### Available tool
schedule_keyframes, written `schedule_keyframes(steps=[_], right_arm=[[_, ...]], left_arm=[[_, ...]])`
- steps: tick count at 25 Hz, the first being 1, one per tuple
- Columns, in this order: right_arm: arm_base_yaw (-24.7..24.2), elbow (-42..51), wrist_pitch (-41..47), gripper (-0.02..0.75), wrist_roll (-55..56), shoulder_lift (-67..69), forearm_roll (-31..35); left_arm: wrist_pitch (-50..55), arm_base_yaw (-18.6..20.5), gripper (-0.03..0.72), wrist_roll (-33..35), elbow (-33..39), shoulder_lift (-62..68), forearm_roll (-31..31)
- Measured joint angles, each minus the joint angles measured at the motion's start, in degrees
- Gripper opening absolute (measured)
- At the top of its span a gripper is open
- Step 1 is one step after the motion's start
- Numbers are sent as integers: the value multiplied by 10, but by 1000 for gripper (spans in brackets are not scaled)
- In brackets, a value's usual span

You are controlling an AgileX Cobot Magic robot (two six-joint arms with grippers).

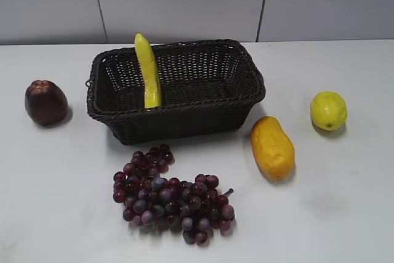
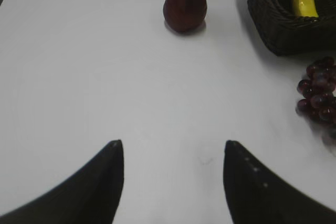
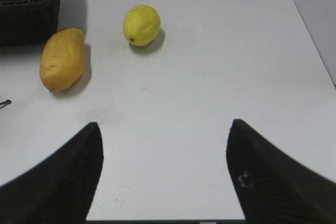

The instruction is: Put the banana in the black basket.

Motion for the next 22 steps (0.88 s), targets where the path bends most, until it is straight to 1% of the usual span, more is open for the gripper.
schedule_keyframes(steps=[11, 18, 22], right_arm=[[0, 0, 0, 583, 0, 0, 0], [0, 0, 0, 583, 0, 0, 0], [0, 0, 0, 583, 0, 0, 0]], left_arm=[[-2, 0, 585, 0, 0, -4, -1], [-4, 0, 584, 0, 0, -78, -1], [-4, 0, 584, 0, 0, -83, -1]])
